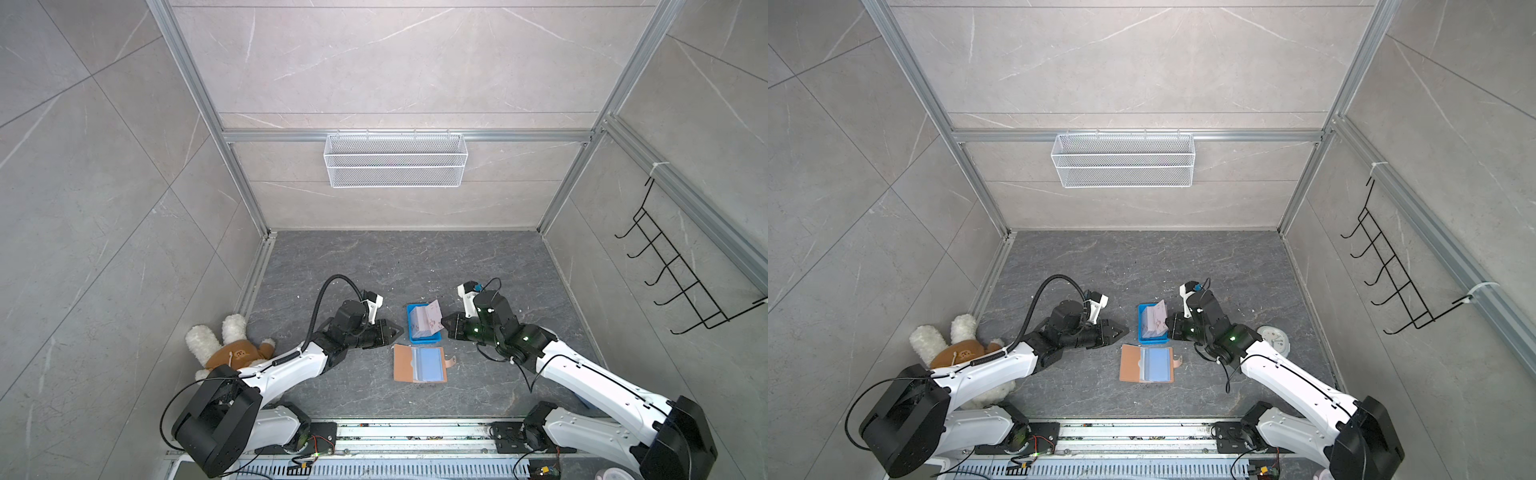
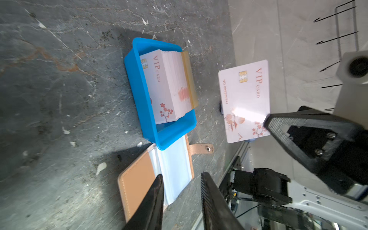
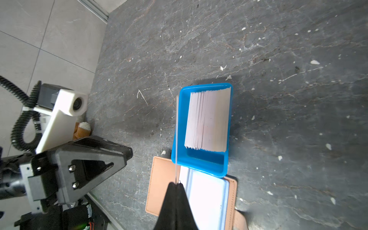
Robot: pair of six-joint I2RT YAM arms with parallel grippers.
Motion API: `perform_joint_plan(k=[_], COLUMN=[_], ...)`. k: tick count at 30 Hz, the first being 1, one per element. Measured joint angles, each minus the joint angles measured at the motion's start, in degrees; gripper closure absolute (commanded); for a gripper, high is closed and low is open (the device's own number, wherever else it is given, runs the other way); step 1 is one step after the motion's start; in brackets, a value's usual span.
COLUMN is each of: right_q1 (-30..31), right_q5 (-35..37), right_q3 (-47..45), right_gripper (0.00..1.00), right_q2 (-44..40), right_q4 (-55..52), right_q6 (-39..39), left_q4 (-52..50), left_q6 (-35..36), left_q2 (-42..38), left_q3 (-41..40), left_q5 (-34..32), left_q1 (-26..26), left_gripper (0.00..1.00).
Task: Insert credit cards into a card holder
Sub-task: Pick up the credit card from the storage box, then insert the credit card into the card slot.
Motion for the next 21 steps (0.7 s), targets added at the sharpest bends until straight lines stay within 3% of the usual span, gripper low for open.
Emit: perform_joint_plan(k=[8, 21], right_q1=[-0.2, -1.9], right_q5=[-3.8, -11.3], right_q3=[-6.9, -12.6], right_gripper=[1.0, 1.0], right_q2=[-9.1, -14.5], right_q4=[2.5, 15.1], right_q6=[2.5, 10.2], left_q4=[18.6, 37.2], left_q6=[-7.0, -14.5], left_q2=[5.2, 7.8], left_q3=[-7.3, -7.7], left_q5=[4.6, 7.1], left_q1=[0.4, 0.4], left_gripper=[0.64, 0.68])
